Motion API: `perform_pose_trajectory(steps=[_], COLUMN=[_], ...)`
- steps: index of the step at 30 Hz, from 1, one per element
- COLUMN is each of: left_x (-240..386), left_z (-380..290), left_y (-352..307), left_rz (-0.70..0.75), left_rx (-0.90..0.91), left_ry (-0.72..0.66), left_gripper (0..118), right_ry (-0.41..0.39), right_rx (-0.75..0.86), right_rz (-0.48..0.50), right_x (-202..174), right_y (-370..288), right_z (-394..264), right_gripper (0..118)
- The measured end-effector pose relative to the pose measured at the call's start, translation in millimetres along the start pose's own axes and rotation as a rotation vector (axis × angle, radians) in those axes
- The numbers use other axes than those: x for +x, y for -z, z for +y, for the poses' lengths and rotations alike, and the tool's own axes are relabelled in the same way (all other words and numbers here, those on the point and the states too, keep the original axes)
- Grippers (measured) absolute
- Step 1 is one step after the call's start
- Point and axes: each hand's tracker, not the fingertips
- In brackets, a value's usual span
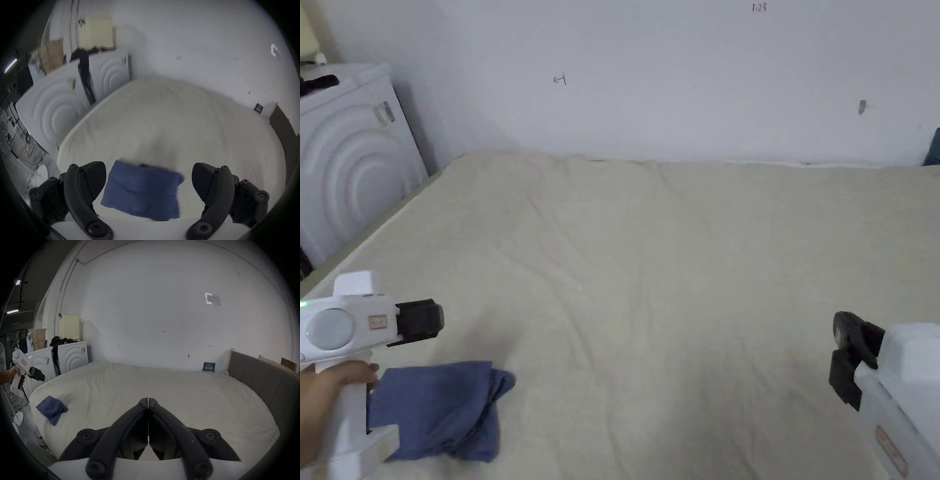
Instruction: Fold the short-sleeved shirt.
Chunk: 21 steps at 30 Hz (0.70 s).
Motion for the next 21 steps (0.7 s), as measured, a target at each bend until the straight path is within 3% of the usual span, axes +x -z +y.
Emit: perform_pose_trajectory(steps=[7, 16, 20, 21], left_x=[95.2, 196.2, 230.9, 238.6], left_z=[15.8, -12.5, -30.5, -34.5], left_y=[-98.5, -148.8, -152.1, -152.0], left_rz=[-0.093, -0.218, -0.268, -0.273], left_rx=[0.35, 0.641, 0.707, 0.709], left_ry=[0.094, 0.109, 0.116, 0.117], left_gripper=[110, 109, 100, 92], right_ry=[-0.022, -0.016, -0.015, -0.017], right_rx=[0.089, 0.214, 0.229, 0.23], right_rz=[-0.082, -0.138, -0.169, -0.177], right_x=[29.2, 60.9, 70.1, 72.7], right_y=[-36.6, -71.6, -81.8, -83.8], right_z=[40.3, 57.8, 56.5, 55.5], right_gripper=[2, 3, 3, 3])
